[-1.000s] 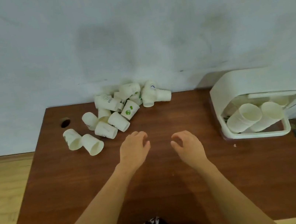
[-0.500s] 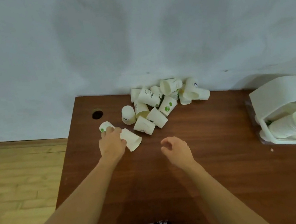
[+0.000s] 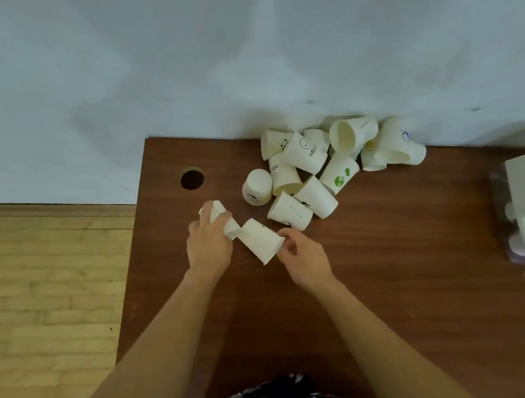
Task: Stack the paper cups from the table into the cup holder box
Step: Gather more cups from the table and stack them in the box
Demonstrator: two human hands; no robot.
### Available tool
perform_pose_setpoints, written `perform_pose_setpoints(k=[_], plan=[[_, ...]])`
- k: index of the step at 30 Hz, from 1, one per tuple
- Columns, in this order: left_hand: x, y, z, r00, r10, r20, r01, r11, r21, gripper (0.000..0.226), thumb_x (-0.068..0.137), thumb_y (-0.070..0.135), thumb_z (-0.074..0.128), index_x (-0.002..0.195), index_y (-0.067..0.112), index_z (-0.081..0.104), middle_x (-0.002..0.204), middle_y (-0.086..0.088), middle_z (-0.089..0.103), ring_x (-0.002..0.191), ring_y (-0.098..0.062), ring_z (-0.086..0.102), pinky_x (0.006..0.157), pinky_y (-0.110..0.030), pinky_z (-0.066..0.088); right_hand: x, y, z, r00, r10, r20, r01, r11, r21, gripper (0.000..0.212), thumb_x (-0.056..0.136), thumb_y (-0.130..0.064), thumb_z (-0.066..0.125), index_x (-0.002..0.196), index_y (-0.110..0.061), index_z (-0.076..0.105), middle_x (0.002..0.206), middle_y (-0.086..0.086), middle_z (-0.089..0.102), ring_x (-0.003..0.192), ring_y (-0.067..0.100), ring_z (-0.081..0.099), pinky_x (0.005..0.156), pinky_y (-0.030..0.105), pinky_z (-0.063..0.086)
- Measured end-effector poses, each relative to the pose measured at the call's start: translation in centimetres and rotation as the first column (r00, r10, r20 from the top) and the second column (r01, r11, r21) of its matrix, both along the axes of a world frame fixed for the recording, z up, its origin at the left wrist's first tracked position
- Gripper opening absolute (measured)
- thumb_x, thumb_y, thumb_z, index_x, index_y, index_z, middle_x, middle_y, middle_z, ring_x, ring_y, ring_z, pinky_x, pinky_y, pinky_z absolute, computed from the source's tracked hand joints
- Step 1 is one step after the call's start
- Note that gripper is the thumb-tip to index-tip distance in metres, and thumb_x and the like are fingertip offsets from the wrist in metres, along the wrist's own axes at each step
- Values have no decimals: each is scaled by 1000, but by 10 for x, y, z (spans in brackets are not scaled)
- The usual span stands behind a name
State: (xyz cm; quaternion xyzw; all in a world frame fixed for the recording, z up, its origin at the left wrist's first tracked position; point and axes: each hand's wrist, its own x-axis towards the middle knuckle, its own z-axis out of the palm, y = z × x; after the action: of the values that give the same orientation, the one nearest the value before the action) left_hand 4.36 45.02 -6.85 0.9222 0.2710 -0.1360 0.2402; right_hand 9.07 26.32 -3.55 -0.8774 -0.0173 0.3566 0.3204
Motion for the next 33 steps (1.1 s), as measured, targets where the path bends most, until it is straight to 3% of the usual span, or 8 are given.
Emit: perform_pose_setpoints(k=[5, 8, 13, 17, 22, 26, 33], plan=[[-9, -2, 2, 996, 82, 33, -81, 996, -44, 49, 93, 11, 57, 137, 31, 49, 155, 2, 26, 117, -28, 49, 92, -39, 51, 0, 22, -10, 999, -34, -38, 33, 999, -11, 34, 96, -25, 53, 130, -28, 55, 107, -2, 57, 78, 8, 56, 62, 21, 45], [-13, -2, 6, 988, 120, 102, -113, 991, -73, 43, 94, 10, 53, 135, 24, 53, 148, -2, 39, 113, -27, 54, 90, -39, 51, 2, 21, -9, 990, -138, 12, 138, 990, 20, 28, 95, -23, 56, 122, -24, 63, 111, -2, 61, 93, 10, 57, 78, 26, 48], [-14, -8, 23, 959, 154, 237, -124, 983, -135, 28, 90, 4, 51, 113, 13, 65, 115, -4, 59, 95, -24, 60, 79, -36, 49, 5, -2, 7, 972, -221, 80, 215, 974, 78, 19, 92, -15, 61, 105, -26, 68, 100, -12, 63, 90, 4, 58, 81, 27, 52], [-9, -30, 53, 938, 193, 288, -137, 970, -202, 25, 83, 4, 60, 96, 21, 47, 98, 5, 51, 80, -16, 53, 70, -32, 48, 0, -32, 30, 961, -242, 130, 230, 968, 99, 20, 91, -10, 63, 103, -25, 66, 103, -11, 60, 96, 9, 60, 80, 28, 58], [-9, -75, 85, 933, 90, 347, -23, 981, -191, 19, 84, 11, 65, 86, 23, 50, 98, 10, 52, 75, -10, 55, 70, -32, 52, -14, -75, 56, 913, -299, 279, 273, 953, 127, 21, 91, -10, 63, 109, -20, 68, 101, -7, 66, 85, 1, 60, 66, 12, 49], [-9, -120, 109, 906, 24, 423, 79, 971, -224, 9, 86, 18, 66, 89, 25, 62, 91, 12, 58, 76, -7, 55, 73, -30, 52, -23, -112, 75, 876, -276, 396, 244, 961, 129, 22, 91, -11, 63, 110, -21, 69, 101, -9, 68, 81, 0, 62, 62, 8, 46], [-8, -211, 144, 894, 1, 448, 127, 959, -255, 11, 86, 23, 62, 95, 28, 67, 88, 13, 63, 77, -4, 55, 75, -24, 44, -33, -193, 92, 799, -228, 556, 165, 973, 162, 20, 91, -14, 63, 107, -23, 68, 99, -17, 66, 83, 2, 61, 73, 24, 54]])
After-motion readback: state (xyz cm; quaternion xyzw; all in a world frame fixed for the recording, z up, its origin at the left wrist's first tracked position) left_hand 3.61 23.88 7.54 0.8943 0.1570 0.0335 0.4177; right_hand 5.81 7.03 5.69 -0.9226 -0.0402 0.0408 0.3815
